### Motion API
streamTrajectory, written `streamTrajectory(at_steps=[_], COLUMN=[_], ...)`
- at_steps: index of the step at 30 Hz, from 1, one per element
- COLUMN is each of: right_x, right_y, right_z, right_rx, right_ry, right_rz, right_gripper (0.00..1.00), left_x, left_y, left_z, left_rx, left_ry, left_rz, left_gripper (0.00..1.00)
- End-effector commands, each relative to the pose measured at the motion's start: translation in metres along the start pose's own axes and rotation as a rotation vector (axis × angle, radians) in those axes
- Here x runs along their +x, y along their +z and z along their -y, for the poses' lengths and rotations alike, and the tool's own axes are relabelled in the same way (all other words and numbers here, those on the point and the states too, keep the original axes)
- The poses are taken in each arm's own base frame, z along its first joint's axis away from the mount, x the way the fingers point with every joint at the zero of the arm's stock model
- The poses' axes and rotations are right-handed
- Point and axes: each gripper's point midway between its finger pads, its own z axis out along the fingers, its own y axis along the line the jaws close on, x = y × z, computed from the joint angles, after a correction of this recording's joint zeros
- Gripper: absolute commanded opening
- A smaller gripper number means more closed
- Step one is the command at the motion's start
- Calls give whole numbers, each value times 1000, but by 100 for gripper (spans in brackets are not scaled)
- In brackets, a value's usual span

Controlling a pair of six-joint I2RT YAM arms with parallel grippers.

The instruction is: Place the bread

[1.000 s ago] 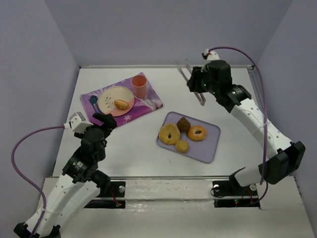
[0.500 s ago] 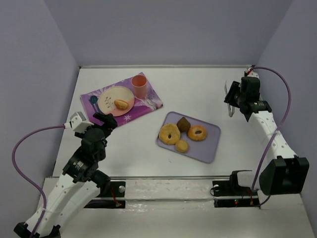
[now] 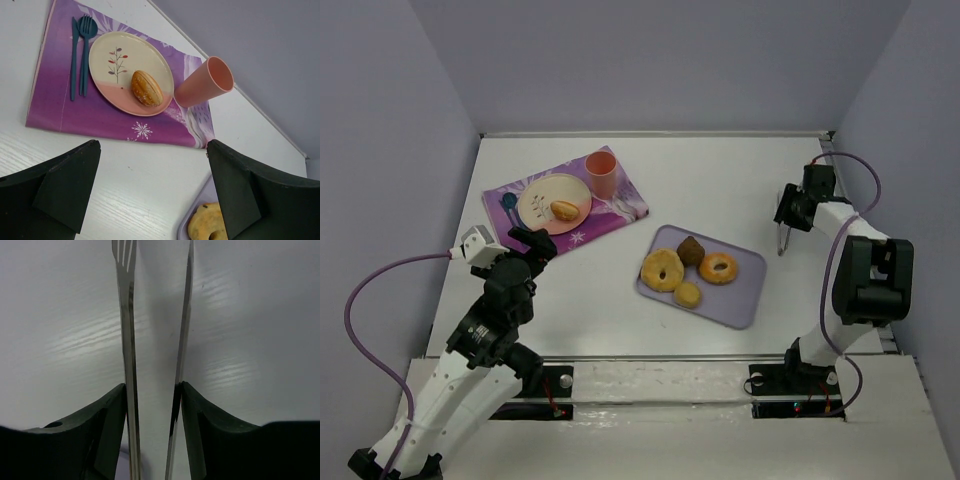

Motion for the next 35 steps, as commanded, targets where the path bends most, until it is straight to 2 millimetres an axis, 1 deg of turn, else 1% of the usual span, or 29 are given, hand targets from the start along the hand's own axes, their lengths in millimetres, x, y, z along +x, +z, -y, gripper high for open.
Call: streamTrajectory(at_steps=[1, 2, 5, 6, 7, 11, 12, 15, 16, 17, 18, 19, 20, 21, 22, 23, 24, 25, 26, 27, 29, 31, 32, 33, 35], right_x=[-3, -3, -2, -2, -5, -19, -30, -46, -55, -60, -69, -72, -70, -74, -73, -71, -64, -63, -58, -58, -50, -46, -42, -42, -41], right_y=[19, 20, 19, 17, 14, -8, -23, -52, -75, -89, -115, -127, -136, -149, -165, -172, -173, -186, -181, -192, -199, -203, -201, -206, -207], right_z=[6, 6, 9, 10, 11, 13, 11, 7, 4, -3, -9, -11, -14, -19, -19, -18, -17, -17, -17, -18, -16, -16, -13, -12, -11], right_rx=[-19, -15, -2, 5, 9, 27, 14, -2, -20, -62, -99, -116, -145, -174, -191, -196, -199, -218, -217, -239, -248, -257, -250, -251, -248], right_ry=[-37, -41, -44, -43, -41, -16, -14, 3, 13, 22, 50, 70, 101, 111, 124, 141, 185, 205, 217, 241, 266, 265, 265, 264, 251], right_rz=[9, 5, 8, 14, 23, 91, 135, 203, 249, 277, 345, 377, 392, 424, 464, 480, 479, 512, 500, 527, 547, 563, 566, 587, 595], right_gripper=[57, 61, 79, 95, 100, 100, 100, 100, 100, 100, 100, 100, 100, 100, 100, 100, 100, 100, 100, 100, 100, 100, 100, 100, 100], left_x=[-7, -6, -6, -7, -7, -6, -6, -7, -7, -7, -7, -8, -8, -8, -7, -7, -7, -6, -7, -6, -4, -2, 1, 2, 4], left_y=[3, 3, 2, 2, 2, 3, 2, 2, 2, 3, 2, 2, 2, 2, 3, 3, 4, 5, 5, 6, 9, 10, 12, 13, 15], left_z=[1, 0, 0, 1, 1, 1, 2, 2, 2, 2, 2, 2, 2, 2, 2, 2, 3, 3, 4, 5, 7, 8, 9, 10, 11], left_rx=[-1, -2, -1, 2, 3, 2, 5, 6, 6, 2, 3, 2, 2, 1, -4, -5, -6, -11, -9, -13, -20, -25, -29, -31, -37], left_ry=[-30, -29, -30, -32, -33, -28, -29, -32, -32, -31, -34, -34, -37, -36, -35, -39, -44, -42, -48, -45, -41, -39, -35, -35, -34], left_rz=[44, 43, 44, 44, 45, 40, 39, 39, 39, 40, 41, 42, 42, 41, 41, 42, 43, 40, 42, 37, 31, 21, 13, 10, 3], left_gripper=[99, 99, 99, 99, 99, 99, 99, 99, 99, 99, 99, 99, 99, 99, 99, 99, 99, 99, 99, 99, 99, 99, 99, 99, 99])
